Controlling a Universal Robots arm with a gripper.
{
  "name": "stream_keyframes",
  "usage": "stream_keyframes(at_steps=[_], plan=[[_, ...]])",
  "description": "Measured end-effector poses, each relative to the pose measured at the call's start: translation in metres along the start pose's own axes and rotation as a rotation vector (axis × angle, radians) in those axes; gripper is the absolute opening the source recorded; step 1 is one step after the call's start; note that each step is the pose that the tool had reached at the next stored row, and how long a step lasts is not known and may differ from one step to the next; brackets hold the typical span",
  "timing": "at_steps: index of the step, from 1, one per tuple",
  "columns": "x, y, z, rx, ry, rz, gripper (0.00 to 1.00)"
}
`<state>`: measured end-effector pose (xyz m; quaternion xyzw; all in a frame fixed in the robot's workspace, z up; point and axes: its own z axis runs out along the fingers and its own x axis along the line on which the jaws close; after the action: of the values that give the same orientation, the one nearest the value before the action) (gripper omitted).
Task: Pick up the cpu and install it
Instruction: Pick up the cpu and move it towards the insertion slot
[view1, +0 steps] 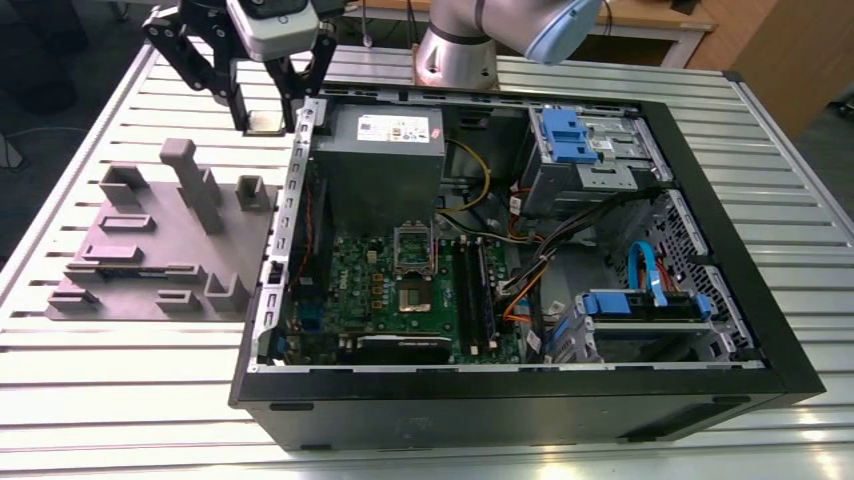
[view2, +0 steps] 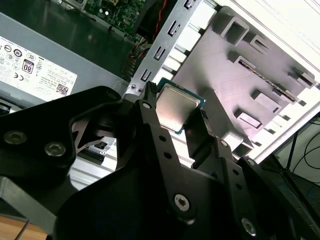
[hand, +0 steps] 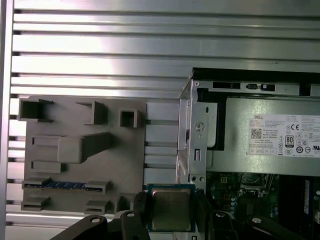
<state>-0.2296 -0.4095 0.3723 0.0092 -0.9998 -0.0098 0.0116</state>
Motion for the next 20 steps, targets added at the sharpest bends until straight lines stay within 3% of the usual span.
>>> stream_keyframes(at_steps=[8,15,20], plan=[[-0.0064,-0.0002,-0.0001,-0.0001,0.0,0.0,0.47],[-0.0095,-0.0075,-0.0004,0.0,0.0,0.0,0.47],[-0.0122,-0.0082,-0.0005,0.0,0.0,0.0,0.47]])
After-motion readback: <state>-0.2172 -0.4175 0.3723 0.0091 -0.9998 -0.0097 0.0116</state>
